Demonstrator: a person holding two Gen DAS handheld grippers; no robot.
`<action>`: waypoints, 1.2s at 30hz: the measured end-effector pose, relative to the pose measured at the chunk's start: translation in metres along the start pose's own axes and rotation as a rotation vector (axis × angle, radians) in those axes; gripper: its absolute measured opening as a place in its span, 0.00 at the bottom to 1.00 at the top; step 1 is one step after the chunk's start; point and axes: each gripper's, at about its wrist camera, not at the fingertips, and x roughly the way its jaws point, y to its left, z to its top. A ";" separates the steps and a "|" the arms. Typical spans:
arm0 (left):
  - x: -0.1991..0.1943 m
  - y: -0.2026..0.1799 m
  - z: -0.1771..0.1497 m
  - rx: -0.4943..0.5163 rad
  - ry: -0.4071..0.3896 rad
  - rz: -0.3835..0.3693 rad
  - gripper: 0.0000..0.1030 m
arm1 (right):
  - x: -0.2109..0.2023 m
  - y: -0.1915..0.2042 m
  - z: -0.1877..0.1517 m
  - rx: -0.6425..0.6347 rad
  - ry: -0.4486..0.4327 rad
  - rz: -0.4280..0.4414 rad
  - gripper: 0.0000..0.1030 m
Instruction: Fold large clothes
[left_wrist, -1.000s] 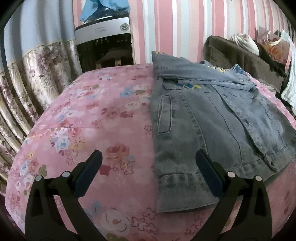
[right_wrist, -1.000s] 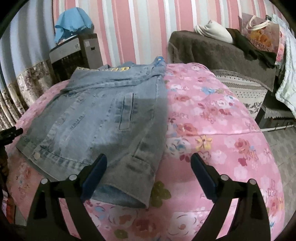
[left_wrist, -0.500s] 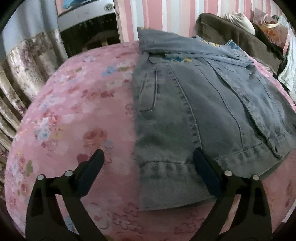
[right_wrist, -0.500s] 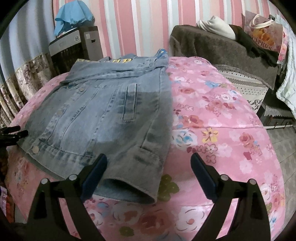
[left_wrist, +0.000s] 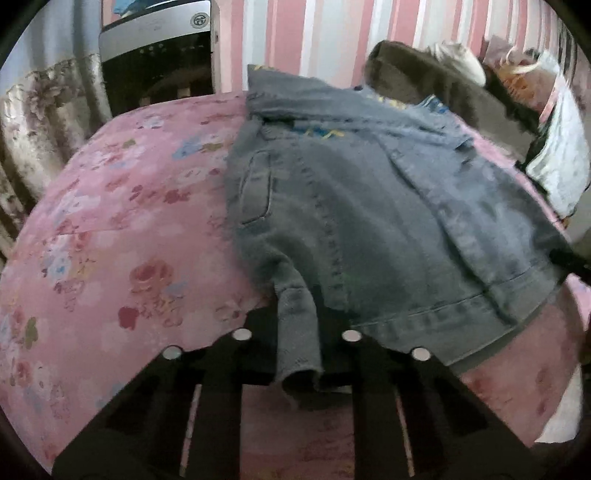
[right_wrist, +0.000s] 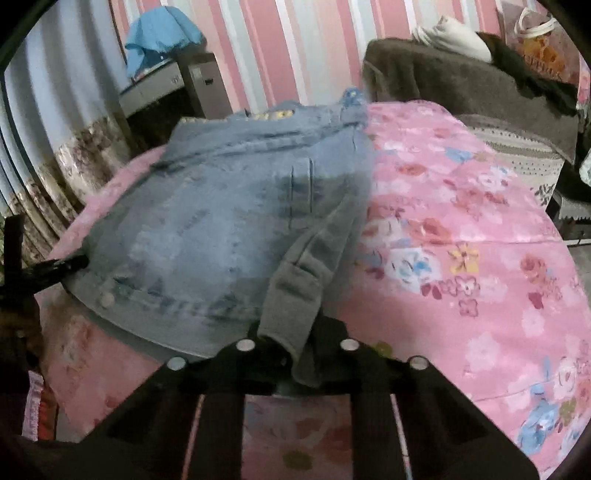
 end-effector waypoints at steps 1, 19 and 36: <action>-0.003 -0.001 0.001 0.006 -0.010 -0.001 0.09 | -0.003 0.002 0.001 -0.007 -0.017 0.004 0.08; -0.098 -0.008 -0.017 -0.016 -0.196 -0.053 0.08 | -0.089 0.003 -0.010 -0.025 -0.204 0.065 0.06; -0.115 -0.001 0.005 -0.027 -0.247 -0.068 0.09 | -0.118 0.006 0.013 -0.012 -0.342 0.116 0.05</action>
